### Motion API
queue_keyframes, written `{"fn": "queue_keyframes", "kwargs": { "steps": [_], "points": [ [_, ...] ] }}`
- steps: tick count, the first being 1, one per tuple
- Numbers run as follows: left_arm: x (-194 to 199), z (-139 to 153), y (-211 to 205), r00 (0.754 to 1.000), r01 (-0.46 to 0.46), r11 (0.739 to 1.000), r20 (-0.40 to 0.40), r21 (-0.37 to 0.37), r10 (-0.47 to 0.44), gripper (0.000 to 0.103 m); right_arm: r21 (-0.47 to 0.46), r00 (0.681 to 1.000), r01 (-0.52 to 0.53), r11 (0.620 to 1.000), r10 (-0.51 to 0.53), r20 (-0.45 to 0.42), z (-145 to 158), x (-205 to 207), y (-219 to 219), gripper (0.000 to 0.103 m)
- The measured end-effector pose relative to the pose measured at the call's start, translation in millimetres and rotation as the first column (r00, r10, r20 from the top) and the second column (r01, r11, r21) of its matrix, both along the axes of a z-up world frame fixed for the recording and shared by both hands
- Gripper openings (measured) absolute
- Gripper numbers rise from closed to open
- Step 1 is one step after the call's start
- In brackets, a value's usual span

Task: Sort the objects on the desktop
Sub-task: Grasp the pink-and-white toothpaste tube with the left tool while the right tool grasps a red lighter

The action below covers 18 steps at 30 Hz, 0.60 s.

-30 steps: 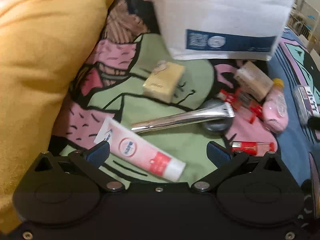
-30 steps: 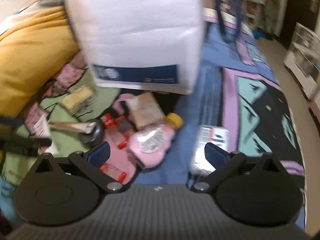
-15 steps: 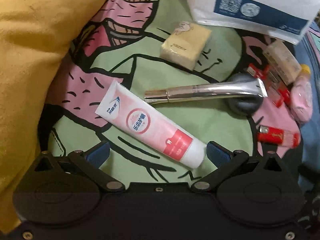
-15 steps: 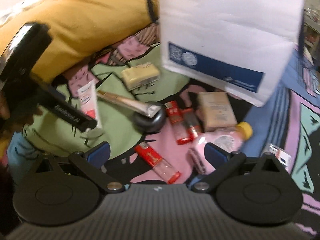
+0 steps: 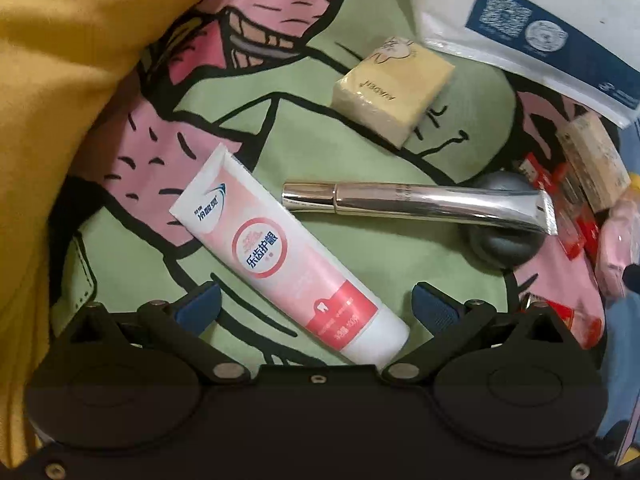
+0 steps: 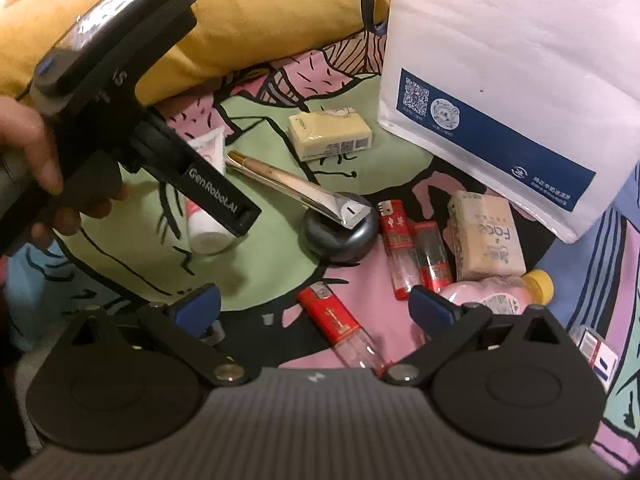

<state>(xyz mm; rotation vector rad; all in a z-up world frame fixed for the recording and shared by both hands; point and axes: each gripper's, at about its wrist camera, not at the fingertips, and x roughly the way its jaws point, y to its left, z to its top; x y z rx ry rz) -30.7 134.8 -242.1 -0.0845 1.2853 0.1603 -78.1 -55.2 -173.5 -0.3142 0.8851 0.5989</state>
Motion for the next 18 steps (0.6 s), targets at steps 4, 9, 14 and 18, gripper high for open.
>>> {"fn": "queue_keyframes", "kwargs": {
  "steps": [4,9,14,18],
  "points": [
    [5,-2,-1,1.0,-0.008,1.0,0.005,-0.005,0.008,0.102,-0.005,1.0,-0.007,1.0,0.007,0.004,-3,2,1,0.103],
    [10,-3,-5,1.0,-0.012,1.0,0.003,0.005,0.012,0.102,0.018,1.0,0.012,1.0,-0.012,0.022,0,4,-4,0.103],
    [15,-4,-8,1.0,-0.014,1.0,0.006,0.004,0.014,0.103,0.032,1.0,0.01,0.999,-0.01,0.01,-3,8,-6,0.103],
    [16,-5,-5,1.0,-0.028,1.0,0.01,0.005,0.028,0.103,0.055,1.0,-0.007,0.998,0.009,-0.02,-8,10,-6,0.103]
  ]
}}
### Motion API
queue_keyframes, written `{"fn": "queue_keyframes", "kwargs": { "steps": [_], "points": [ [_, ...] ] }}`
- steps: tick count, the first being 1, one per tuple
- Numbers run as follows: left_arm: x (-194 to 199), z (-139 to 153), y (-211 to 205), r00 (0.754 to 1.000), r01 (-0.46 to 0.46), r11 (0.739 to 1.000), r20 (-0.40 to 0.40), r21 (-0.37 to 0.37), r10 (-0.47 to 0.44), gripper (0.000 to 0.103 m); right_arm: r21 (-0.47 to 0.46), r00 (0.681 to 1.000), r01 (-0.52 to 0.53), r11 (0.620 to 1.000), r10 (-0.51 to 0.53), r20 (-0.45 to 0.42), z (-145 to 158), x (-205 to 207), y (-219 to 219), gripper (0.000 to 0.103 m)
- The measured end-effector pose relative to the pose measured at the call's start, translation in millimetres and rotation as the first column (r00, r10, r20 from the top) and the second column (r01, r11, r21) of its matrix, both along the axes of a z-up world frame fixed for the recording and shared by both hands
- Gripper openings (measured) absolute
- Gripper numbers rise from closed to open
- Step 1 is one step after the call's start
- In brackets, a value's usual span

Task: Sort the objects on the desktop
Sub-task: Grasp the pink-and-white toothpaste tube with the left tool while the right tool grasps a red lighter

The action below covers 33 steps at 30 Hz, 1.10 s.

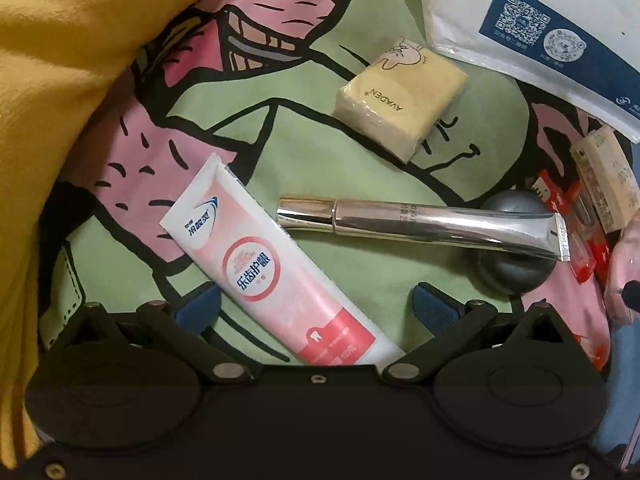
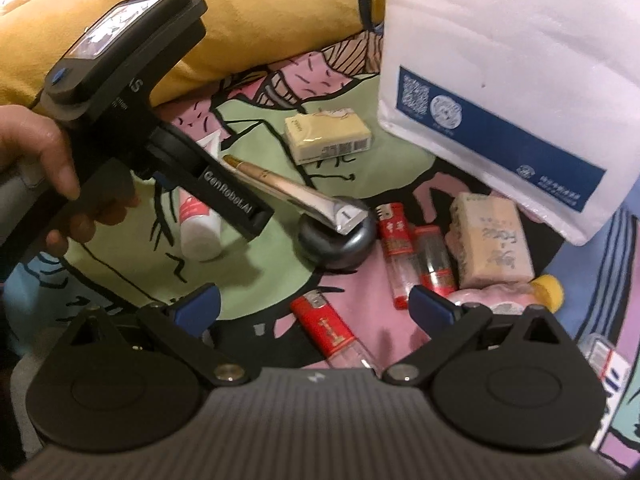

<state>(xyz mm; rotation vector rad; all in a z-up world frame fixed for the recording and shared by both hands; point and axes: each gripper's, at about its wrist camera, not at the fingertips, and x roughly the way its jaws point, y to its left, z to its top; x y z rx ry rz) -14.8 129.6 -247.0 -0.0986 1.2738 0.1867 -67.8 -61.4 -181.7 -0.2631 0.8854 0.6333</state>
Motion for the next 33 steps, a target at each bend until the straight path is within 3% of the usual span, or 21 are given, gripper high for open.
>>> {"fn": "queue_keyframes", "kwargs": {
  "steps": [4,13,18,33],
  "points": [
    [2,-1,10,0.999,-0.039,0.999,0.005,-0.002,0.039,0.103,0.031,0.999,-0.011,0.999,0.013,-0.042,-6,4,-3,0.103],
    [10,-5,30,0.996,-0.089,0.995,-0.016,-0.038,0.088,0.103,-0.021,0.997,-0.036,0.999,0.034,-0.071,-26,6,3,0.103],
    [11,-10,27,0.999,-0.054,0.999,-0.004,0.006,0.054,0.103,-0.055,0.997,-0.021,0.998,0.016,-0.08,-33,8,5,0.103],
    [9,-12,39,0.999,-0.037,0.999,0.033,0.008,0.037,0.103,-0.079,0.994,-0.013,0.997,0.004,-0.105,-38,9,6,0.103]
  ]
}}
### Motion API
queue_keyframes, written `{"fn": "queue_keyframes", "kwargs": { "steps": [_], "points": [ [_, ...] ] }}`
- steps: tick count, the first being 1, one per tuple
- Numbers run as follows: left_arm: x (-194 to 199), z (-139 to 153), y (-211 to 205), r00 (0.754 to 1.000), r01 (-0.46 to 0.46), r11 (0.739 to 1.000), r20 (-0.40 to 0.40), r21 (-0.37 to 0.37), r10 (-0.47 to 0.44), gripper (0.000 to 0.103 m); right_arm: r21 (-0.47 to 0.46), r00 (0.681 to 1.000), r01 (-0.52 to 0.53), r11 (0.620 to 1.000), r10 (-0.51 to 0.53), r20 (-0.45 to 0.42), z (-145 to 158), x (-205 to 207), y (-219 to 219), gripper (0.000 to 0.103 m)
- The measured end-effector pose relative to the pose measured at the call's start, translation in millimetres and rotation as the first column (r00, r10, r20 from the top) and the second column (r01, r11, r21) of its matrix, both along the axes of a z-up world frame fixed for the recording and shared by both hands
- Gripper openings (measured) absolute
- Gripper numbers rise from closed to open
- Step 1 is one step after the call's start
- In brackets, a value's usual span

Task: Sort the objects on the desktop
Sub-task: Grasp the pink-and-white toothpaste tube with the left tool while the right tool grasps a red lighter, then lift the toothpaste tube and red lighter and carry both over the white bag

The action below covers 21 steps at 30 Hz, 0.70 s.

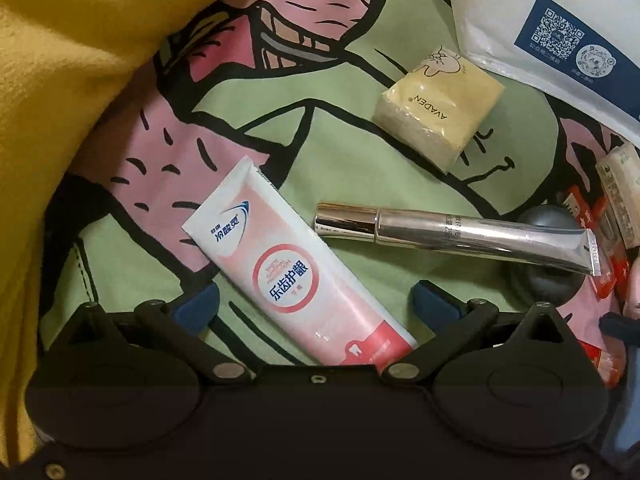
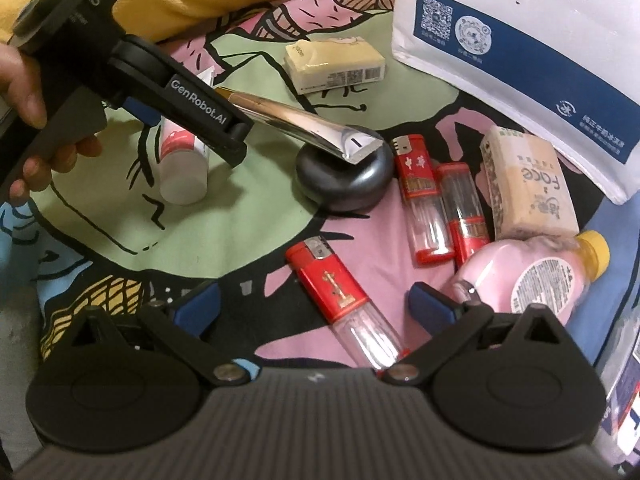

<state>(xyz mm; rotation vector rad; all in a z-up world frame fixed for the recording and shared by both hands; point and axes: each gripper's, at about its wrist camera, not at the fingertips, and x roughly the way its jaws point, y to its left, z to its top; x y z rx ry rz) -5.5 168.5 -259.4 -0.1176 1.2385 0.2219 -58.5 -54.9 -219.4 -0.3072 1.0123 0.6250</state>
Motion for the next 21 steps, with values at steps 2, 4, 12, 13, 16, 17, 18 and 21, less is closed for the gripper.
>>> {"fn": "queue_keyframes", "kwargs": {
  "steps": [2,4,12,13,16,17,18,21],
  "points": [
    [-1,-1,6,1.0,0.002,1.0,-0.001,-0.003,-0.002,0.103,0.006,1.0,0.008,1.0,-0.008,-0.007,0,1,0,0.101],
    [-4,2,-2,1.0,0.004,1.0,0.001,-0.005,-0.004,0.097,0.01,1.0,0.013,1.0,-0.013,-0.004,1,1,0,0.097],
    [-10,13,-12,1.0,-0.023,0.999,0.02,-0.028,0.023,0.071,0.013,1.0,-0.001,1.0,0.001,0.016,6,0,2,0.073],
    [-10,14,-12,0.999,-0.023,0.999,0.022,-0.034,0.023,0.068,0.017,1.0,0.001,1.0,-0.001,0.018,7,0,1,0.066],
    [-11,16,-14,1.0,-0.014,0.999,0.025,-0.034,0.015,0.059,0.017,0.999,0.016,1.0,-0.017,0.03,9,1,-1,0.047],
    [-11,17,-15,1.0,-0.013,0.999,0.024,-0.038,0.014,0.057,0.02,0.999,0.022,1.0,-0.023,0.033,9,1,-2,0.039],
    [-11,17,-16,1.0,-0.016,0.999,0.024,-0.045,0.017,0.054,0.022,0.999,0.023,0.999,-0.024,0.034,9,1,-3,0.038],
    [-13,18,-15,0.999,-0.025,0.997,0.02,-0.072,0.026,0.048,0.018,0.999,0.025,1.0,-0.026,0.041,10,0,-3,0.029]
  ]
}}
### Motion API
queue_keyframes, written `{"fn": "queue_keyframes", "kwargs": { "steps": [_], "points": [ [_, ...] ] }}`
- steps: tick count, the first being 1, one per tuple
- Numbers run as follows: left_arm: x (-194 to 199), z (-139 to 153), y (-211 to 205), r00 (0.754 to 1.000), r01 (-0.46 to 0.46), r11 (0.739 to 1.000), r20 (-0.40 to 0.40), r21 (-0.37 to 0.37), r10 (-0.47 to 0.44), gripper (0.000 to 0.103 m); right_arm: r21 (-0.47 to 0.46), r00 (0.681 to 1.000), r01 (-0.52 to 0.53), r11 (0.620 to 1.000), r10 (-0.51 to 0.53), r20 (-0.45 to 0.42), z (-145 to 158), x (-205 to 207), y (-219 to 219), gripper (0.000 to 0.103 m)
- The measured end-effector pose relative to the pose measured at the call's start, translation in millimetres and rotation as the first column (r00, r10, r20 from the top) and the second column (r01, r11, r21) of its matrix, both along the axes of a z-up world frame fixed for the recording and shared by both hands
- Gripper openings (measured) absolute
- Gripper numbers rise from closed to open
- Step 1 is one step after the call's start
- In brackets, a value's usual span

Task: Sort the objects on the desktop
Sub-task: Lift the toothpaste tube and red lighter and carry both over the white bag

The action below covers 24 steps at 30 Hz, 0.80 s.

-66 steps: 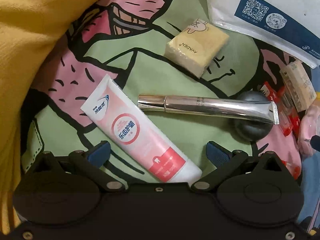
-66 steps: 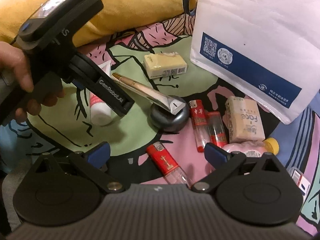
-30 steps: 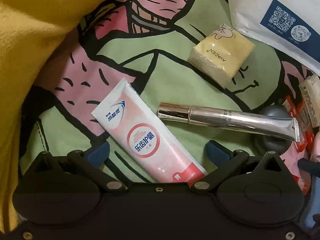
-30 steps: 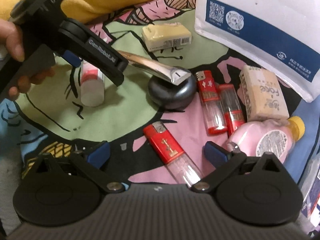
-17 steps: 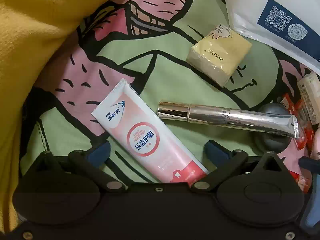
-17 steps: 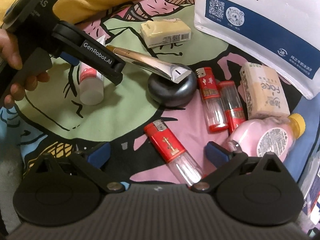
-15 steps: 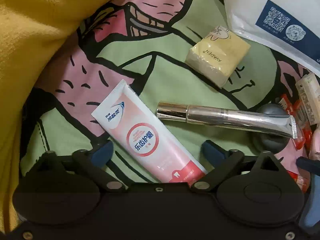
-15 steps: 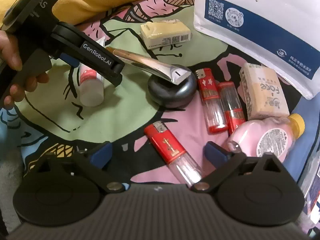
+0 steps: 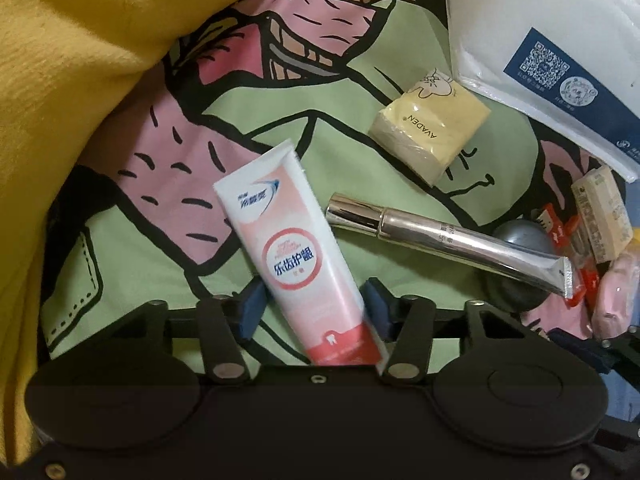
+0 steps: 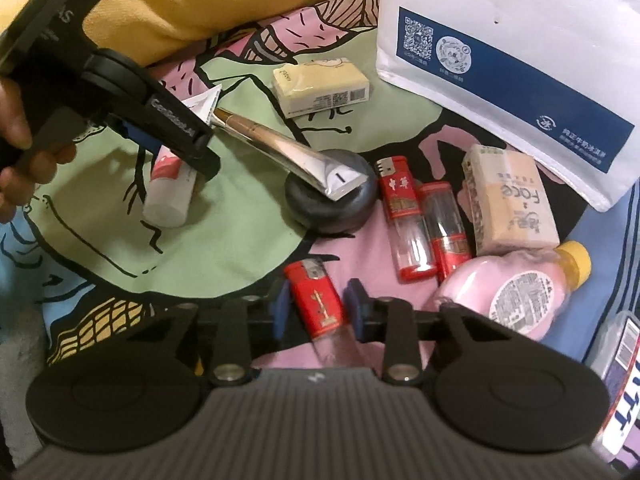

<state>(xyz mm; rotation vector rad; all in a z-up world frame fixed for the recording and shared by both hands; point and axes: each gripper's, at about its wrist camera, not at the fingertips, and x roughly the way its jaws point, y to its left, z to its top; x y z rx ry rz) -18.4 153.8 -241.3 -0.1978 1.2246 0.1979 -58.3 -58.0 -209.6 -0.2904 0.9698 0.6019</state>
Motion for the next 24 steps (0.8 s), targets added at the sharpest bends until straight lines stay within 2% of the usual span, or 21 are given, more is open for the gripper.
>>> {"fn": "queue_keyframes", "kwargs": {
  "steps": [6,10,16,24],
  "points": [
    [-7,6,3,1.0,-0.021,0.998,-0.005,-0.058,0.021,0.039,-0.003,1.0,-0.003,1.0,0.003,0.01,2,-3,2,0.026],
    [-17,13,3,1.0,-0.02,0.998,-0.005,-0.055,0.02,0.037,0.047,1.0,-0.004,0.999,0.005,-0.008,7,-6,0,0.025],
    [-30,28,7,0.999,-0.033,0.997,0.013,-0.064,0.034,0.036,0.069,1.0,-0.025,0.997,0.025,0.01,14,-14,5,0.025],
    [-43,52,2,0.997,-0.008,0.999,0.074,-0.041,0.011,0.034,0.127,0.999,-0.005,0.992,-0.001,0.042,34,-24,-2,0.025]
  ]
}}
